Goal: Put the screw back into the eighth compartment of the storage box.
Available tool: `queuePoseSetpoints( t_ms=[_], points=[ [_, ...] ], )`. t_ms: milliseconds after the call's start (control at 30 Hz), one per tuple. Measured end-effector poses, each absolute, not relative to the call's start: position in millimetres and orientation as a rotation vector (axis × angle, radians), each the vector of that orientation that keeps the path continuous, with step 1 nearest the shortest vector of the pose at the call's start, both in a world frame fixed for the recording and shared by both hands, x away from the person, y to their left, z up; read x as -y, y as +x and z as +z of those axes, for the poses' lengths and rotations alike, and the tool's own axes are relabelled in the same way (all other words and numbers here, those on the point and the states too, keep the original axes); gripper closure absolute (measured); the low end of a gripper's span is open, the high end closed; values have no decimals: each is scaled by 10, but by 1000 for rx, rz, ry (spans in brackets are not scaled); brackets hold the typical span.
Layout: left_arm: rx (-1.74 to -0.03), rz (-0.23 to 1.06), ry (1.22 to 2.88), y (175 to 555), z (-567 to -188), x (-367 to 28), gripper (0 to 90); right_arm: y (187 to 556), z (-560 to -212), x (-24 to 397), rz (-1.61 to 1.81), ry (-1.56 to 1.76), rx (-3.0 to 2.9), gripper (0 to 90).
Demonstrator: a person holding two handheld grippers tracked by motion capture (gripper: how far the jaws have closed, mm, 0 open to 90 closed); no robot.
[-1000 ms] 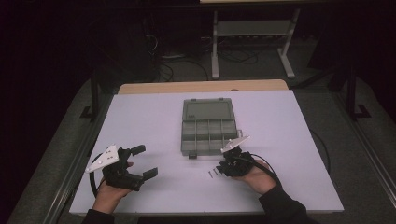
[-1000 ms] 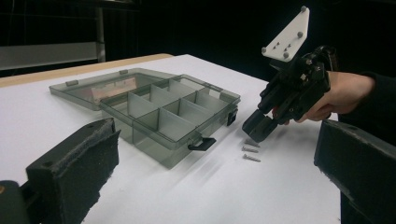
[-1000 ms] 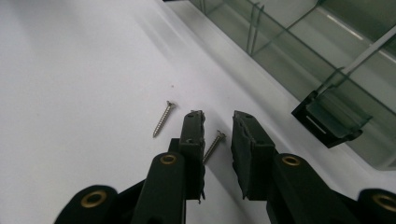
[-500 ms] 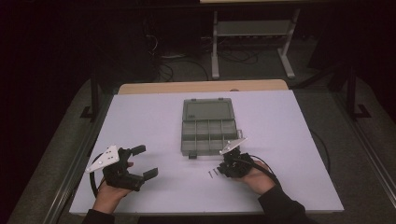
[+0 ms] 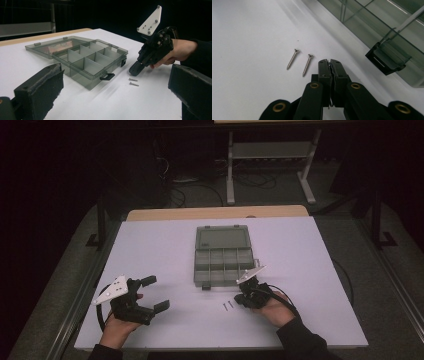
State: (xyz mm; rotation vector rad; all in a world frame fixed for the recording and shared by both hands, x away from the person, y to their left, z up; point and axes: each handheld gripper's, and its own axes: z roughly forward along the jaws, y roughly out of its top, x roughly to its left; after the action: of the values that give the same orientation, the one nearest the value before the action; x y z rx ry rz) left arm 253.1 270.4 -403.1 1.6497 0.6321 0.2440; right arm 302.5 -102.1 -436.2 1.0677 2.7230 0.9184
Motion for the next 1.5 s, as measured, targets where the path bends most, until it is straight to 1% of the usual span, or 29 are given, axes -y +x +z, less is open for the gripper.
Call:
queuePoseSetpoints(
  t_ms=[500, 1233, 1500],
  points=[
    [-630, 246, 1652, 2531, -4032, -2708, 0, 3037, -4261, 1101, 958, 1043, -2738, 873],
    [-632, 244, 1659, 2534, -4036, -2712, 0, 3013, -3927, 1244, 1055, 1026, -2711, 873],
    [-631, 244, 1661, 2535, -4038, -2712, 0, 3046, -3861, 1298, 1064, 1033, -2691, 873]
  ],
)
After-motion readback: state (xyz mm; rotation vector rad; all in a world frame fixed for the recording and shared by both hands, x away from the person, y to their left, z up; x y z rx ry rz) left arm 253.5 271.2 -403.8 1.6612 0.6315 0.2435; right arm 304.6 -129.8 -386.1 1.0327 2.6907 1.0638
